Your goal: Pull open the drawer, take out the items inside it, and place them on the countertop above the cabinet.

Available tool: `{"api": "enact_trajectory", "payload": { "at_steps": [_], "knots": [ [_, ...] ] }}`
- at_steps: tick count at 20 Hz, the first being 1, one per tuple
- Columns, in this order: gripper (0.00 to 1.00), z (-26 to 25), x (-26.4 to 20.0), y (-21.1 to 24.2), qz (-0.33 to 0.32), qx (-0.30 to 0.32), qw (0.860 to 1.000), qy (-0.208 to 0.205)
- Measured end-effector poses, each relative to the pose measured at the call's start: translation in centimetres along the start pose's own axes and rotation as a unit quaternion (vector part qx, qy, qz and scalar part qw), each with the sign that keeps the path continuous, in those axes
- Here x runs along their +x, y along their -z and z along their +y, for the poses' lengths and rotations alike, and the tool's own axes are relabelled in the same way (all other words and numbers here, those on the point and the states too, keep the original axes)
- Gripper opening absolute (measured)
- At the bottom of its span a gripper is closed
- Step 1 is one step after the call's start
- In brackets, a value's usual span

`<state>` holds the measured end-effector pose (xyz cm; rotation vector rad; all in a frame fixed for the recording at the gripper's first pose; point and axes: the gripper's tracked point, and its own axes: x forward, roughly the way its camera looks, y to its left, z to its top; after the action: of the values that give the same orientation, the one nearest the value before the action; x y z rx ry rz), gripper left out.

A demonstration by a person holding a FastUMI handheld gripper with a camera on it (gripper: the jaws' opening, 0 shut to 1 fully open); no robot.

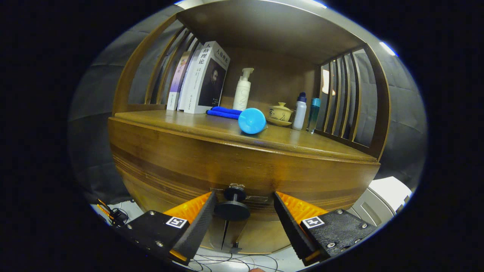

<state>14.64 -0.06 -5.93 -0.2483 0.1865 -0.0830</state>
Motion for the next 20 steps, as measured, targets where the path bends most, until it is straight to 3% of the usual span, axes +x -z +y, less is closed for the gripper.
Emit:
{"api": "enact_trajectory", "payload": {
  "at_steps": [3, 8, 20],
  "knots": [
    [0.95, 0.1, 0.2, 0.0, -0.005, -0.003, 1.0, 0.004],
    [0.95, -0.3, -1.3, -0.9, -0.017, 0.004, 1.0, -0.022],
    [0.95, -0.9, -11.4, -5.1, -0.056, 0.078, 0.993, -0.069]
  ]
}}
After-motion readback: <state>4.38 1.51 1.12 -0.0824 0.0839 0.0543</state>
